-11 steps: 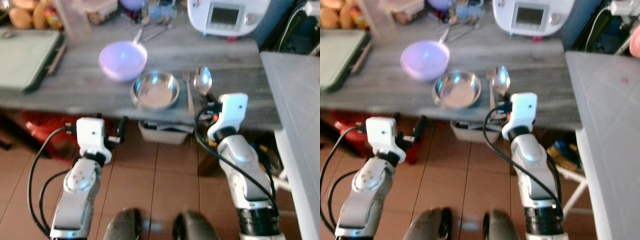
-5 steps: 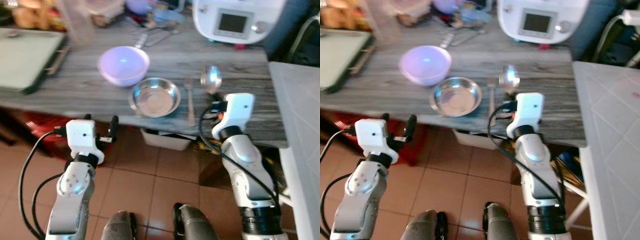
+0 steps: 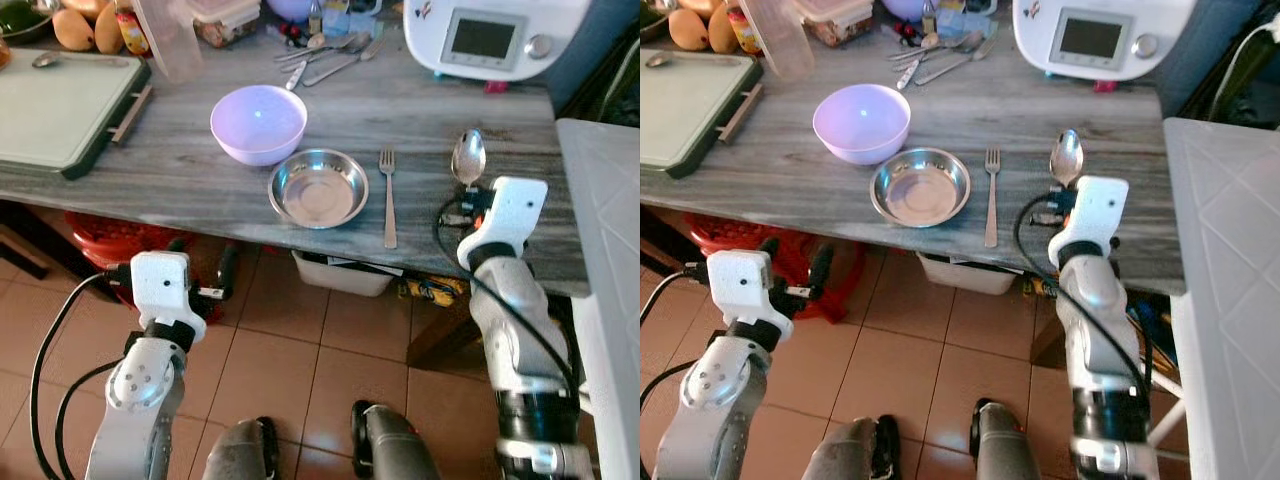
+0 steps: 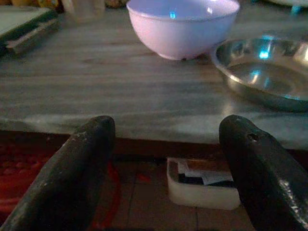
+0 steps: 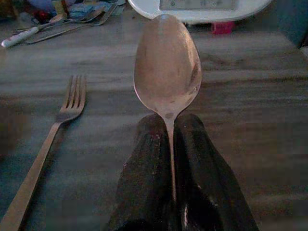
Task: Setting the table
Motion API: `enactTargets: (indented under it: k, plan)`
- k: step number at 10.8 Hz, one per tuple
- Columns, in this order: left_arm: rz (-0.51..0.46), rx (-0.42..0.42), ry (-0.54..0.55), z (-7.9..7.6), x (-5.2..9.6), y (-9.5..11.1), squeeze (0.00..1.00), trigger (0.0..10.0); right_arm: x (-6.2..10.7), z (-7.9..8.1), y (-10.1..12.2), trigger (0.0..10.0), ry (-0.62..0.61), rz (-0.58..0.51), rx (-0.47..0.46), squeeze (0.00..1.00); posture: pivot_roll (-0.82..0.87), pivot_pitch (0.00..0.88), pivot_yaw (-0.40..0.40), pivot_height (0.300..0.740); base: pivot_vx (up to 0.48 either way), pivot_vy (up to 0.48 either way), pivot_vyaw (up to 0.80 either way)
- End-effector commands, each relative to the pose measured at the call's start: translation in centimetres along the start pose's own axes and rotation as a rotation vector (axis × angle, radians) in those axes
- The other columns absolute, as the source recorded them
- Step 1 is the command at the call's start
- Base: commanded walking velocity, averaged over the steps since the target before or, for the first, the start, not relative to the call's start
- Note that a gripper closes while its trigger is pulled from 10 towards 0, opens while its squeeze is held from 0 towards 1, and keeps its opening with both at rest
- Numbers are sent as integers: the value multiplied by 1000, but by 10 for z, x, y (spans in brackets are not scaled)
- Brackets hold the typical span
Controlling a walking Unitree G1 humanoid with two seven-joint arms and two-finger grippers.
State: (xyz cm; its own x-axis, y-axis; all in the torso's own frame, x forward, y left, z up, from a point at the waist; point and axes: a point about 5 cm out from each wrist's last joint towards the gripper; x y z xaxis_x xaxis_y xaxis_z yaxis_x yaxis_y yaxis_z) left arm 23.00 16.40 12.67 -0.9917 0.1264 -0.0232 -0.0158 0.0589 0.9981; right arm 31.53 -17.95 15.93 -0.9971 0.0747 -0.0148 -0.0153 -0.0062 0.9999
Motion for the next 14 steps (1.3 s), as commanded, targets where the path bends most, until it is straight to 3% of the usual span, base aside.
enactTargets:
  k: [1, 7, 11, 14]
  plan:
    - [22, -12, 0, 3, 5, -1, 0, 10000, -4, -1, -2, 10000, -2, 34, -23, 0, 10, 267, 46, 740, 0, 0, 0]
    - [38, -4, -19, -1, 7, 3, 0, 10000, -8, 22, -11, 10000, 29, 121, -203, 0, 30, 290, 52, 740, 0, 0, 0]
    - [46, 5, -27, -4, 5, 2, 0, 10000, -12, 20, -12, 10000, 16, 139, -211, 0, 20, 296, 47, 740, 0, 0, 0]
    - [49, 3, -28, -4, 6, 2, 0, 10000, -15, 28, -14, 10000, 26, 152, -232, 0, 26, 296, 47, 740, 0, 0, 0]
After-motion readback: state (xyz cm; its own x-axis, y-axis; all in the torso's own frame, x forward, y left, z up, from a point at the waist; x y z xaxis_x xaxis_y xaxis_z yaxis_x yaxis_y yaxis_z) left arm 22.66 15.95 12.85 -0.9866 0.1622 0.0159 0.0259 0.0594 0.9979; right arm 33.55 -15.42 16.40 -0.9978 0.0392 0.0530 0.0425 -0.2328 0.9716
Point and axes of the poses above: a point about 5 cm out from each wrist's last joint towards the gripper, its own x axis pointing back from the gripper into the wrist, its own y axis along the axis of the wrist's last joint, z = x × y, and after that the axes turned 4 degrees about x, right-handed
